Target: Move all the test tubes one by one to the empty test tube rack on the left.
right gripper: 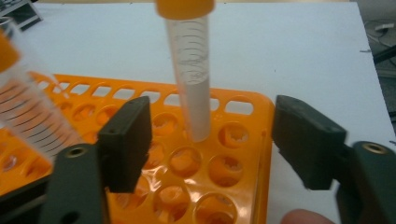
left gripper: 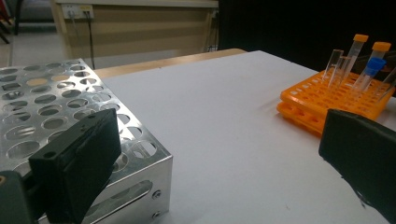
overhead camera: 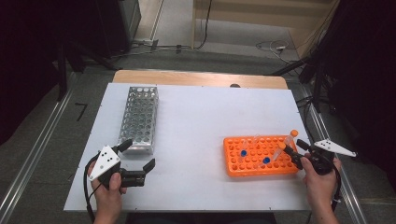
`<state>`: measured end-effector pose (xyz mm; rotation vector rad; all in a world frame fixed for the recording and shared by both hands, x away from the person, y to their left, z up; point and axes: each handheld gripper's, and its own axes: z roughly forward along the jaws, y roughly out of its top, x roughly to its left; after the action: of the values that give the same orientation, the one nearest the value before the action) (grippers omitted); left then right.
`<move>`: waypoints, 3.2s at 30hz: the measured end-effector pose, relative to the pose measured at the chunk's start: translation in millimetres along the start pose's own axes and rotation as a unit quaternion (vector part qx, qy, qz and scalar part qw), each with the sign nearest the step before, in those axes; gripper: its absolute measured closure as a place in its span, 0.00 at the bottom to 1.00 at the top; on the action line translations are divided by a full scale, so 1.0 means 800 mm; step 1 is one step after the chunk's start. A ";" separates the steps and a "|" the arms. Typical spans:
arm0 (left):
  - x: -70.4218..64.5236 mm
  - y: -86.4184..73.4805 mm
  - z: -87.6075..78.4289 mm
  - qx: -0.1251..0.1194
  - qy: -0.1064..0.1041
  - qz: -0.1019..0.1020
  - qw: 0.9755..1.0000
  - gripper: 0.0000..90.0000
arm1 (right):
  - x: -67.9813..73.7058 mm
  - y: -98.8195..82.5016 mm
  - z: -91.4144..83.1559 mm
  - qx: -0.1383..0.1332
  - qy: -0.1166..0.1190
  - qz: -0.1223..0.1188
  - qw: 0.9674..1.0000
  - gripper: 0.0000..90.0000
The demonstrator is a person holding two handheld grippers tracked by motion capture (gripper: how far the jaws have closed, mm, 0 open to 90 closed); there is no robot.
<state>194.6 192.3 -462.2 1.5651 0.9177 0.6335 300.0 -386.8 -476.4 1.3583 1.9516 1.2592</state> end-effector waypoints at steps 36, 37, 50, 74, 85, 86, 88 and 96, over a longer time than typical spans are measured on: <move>-0.007 -0.003 0.007 0.015 -0.017 0.003 1.000 0.00 | 0.015 0.001 0.008 -0.012 -0.005 -0.052 0.999 0.82; -0.007 -0.003 0.006 0.014 -0.018 0.003 1.000 0.00 | 0.015 0.003 0.005 -0.017 -0.005 -0.051 0.999 0.82; -0.008 0.000 0.005 0.012 -0.016 -0.002 1.000 0.00 | 0.023 0.031 -0.026 -0.051 0.016 -0.052 0.997 0.82; -0.031 0.012 0.018 0.021 -0.034 0.007 0.999 0.02 | 0.098 0.072 -0.046 -0.081 0.111 -0.090 0.986 0.82; -0.039 0.013 0.021 0.030 -0.025 0.008 0.999 0.06 | 0.136 0.065 -0.046 -0.071 0.164 -0.109 0.978 0.82; -0.040 0.013 0.021 0.032 -0.026 0.009 0.999 0.06 | 0.142 0.064 -0.045 -0.069 0.170 -0.112 0.977 0.82; -0.043 0.014 0.022 0.034 -0.027 0.011 0.999 0.06 | 0.147 0.063 -0.044 -0.067 0.175 -0.115 0.976 0.82; -0.054 0.017 0.026 0.037 -0.035 0.011 0.999 0.09 | 0.187 0.044 -0.038 -0.054 0.196 -0.136 0.970 0.82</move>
<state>190.8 143.8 -449.1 1.6549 0.8818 0.5630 231.6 -261.6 -410.9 0.7954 2.1958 1.5558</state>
